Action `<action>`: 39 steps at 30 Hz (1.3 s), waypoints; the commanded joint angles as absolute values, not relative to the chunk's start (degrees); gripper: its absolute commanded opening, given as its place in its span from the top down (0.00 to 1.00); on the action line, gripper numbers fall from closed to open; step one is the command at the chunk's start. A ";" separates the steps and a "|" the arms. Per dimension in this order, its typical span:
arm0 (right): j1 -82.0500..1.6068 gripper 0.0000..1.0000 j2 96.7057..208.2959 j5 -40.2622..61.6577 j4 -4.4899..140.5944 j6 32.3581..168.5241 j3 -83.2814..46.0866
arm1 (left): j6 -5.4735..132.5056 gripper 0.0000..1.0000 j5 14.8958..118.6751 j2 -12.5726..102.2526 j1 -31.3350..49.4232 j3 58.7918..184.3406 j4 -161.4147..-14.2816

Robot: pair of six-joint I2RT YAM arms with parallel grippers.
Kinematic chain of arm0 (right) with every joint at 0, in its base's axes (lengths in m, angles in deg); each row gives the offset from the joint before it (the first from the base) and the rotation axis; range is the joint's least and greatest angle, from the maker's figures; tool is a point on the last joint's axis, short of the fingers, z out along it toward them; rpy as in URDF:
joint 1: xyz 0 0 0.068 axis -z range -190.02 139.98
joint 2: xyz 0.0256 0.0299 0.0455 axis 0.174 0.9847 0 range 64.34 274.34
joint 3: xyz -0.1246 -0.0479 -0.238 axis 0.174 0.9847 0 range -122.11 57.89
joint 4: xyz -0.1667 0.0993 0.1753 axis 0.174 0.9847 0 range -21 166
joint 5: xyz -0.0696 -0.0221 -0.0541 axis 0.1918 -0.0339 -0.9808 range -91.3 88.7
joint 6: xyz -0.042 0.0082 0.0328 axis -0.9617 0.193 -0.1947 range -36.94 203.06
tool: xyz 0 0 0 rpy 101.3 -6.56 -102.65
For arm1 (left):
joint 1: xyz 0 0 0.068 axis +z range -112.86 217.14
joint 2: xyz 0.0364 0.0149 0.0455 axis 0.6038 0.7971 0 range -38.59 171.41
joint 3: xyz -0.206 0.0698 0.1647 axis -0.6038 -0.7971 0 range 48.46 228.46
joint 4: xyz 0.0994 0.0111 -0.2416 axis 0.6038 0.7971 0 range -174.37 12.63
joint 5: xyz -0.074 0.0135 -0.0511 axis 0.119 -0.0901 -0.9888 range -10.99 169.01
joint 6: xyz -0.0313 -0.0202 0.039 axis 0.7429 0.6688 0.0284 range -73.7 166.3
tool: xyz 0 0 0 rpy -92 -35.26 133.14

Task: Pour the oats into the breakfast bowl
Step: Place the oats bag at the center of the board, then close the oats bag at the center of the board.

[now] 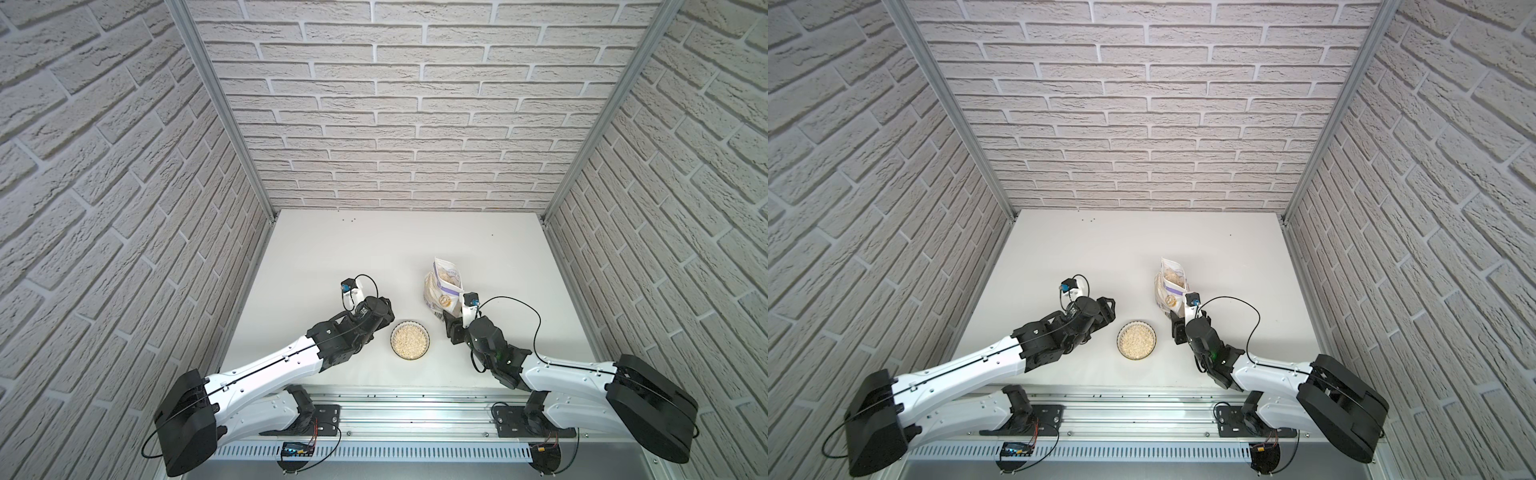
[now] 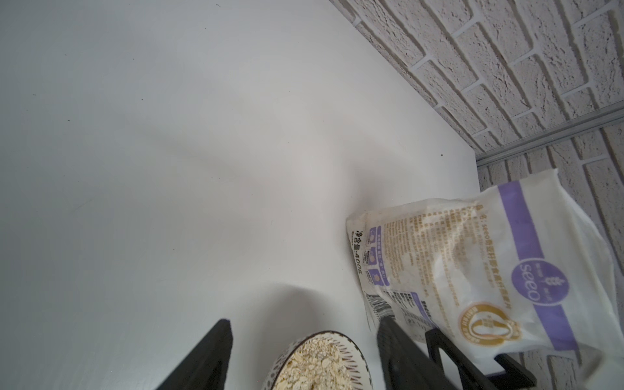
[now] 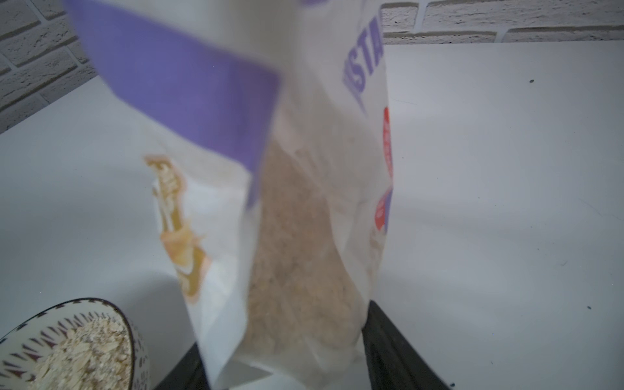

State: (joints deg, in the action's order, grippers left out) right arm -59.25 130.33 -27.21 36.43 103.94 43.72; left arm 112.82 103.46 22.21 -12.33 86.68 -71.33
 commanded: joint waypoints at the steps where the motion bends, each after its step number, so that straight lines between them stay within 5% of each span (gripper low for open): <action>1: -58.97 0.28 123.00 -27.93 43.39 105.81 43.70 | 113.18 0.29 104.79 21.15 -12.51 85.61 -73.17; 5: -58.95 0.02 111.96 -26.46 62.79 106.28 39.07 | 112.71 0.28 105.28 20.36 -12.35 85.14 -72.91; 11: -58.99 0.01 105.56 -20.52 90.07 105.55 23.22 | 111.18 0.28 106.27 20.09 -12.11 85.53 -71.36; 19: -58.66 0.01 128.11 -24.98 117.47 103.29 -6.18 | 110.39 0.28 106.51 19.68 -12.35 85.39 -70.61; 29: -53.77 0.01 147.83 -22.13 120.20 95.16 -19.60 | 108.16 0.27 104.72 18.34 -12.93 84.78 -71.79; 35: -52.31 0.28 153.43 -16.96 118.23 93.15 -21.95 | 107.48 0.27 104.30 19.33 -13.07 85.17 -72.49; 39: -52.02 0.79 155.38 -16.28 120.25 93.36 -25.42 | 107.23 0.27 103.54 20.38 -13.09 85.99 -73.13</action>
